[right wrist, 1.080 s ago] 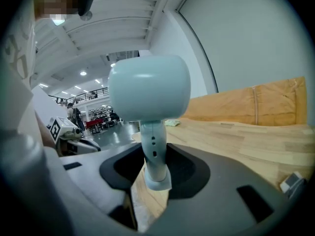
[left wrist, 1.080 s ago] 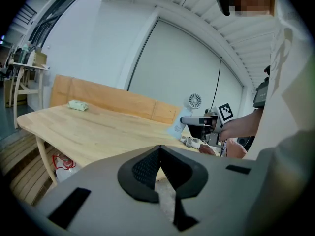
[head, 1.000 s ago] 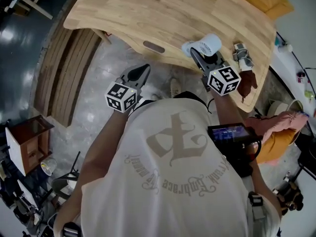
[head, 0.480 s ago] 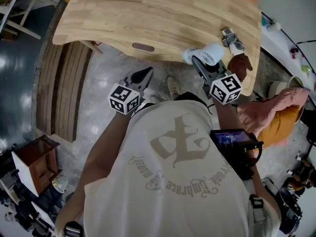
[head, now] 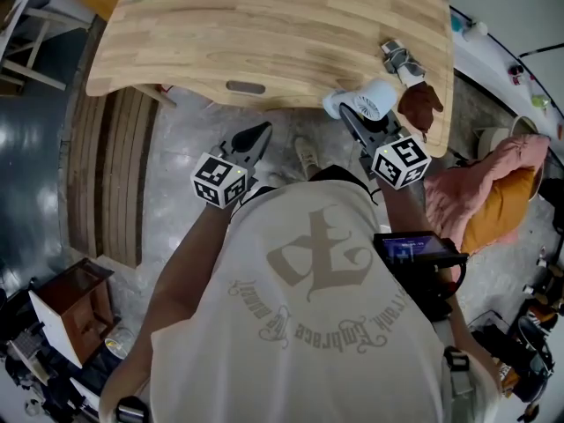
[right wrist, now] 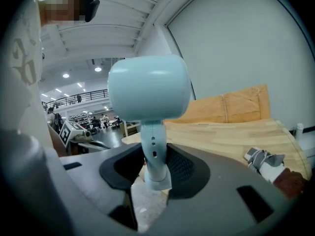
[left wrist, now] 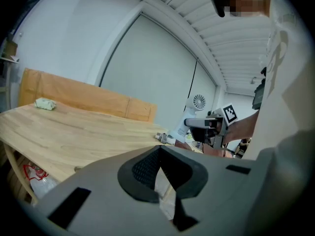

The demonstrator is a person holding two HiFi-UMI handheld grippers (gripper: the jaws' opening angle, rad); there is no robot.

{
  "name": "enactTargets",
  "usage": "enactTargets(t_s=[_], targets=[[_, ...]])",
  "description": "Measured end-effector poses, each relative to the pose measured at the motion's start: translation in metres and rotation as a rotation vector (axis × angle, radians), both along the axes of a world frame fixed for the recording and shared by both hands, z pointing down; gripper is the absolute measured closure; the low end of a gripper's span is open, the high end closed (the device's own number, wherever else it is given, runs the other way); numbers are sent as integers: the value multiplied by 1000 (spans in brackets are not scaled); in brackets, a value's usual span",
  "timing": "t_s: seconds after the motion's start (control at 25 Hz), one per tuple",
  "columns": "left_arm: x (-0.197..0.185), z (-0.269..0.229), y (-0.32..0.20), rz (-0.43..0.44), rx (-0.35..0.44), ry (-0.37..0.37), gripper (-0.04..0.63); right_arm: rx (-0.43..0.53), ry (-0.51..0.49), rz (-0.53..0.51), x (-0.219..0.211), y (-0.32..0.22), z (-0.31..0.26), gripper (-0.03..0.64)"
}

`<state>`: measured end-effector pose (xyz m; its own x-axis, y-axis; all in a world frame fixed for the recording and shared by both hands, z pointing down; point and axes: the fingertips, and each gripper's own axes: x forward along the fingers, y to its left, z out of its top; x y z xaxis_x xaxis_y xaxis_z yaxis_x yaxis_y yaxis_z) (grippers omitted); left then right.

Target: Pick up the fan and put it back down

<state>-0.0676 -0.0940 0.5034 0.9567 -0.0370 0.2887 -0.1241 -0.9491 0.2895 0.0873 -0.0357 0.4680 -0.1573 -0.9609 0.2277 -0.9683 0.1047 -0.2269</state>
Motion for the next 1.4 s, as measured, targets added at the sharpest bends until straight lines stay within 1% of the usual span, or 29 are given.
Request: enactTargets(t_s=[0.16,0.36,0.6,0.88,1.16,1.4], targets=[[-4,-1,-3,-23,2,-2,586,10,3,-2,-2,-1,-2,469],[-20,-1,-5,-49,4,-8,586,11,9,-14,-14,-5,-6,469],[-30,2,-3,-60,2,-16,586,6,15,-23,-19,-6,-6,469],[-38,0,4,-65,0,-9,586,5,27,-5,-22,1,-9,469],[-40,-3,12,-69,3,-1,586,-8,32,36,-14,15,-5,469],[-39,-2,14,-79,1,0,586,-14,34,46,-5,18,-1,469]])
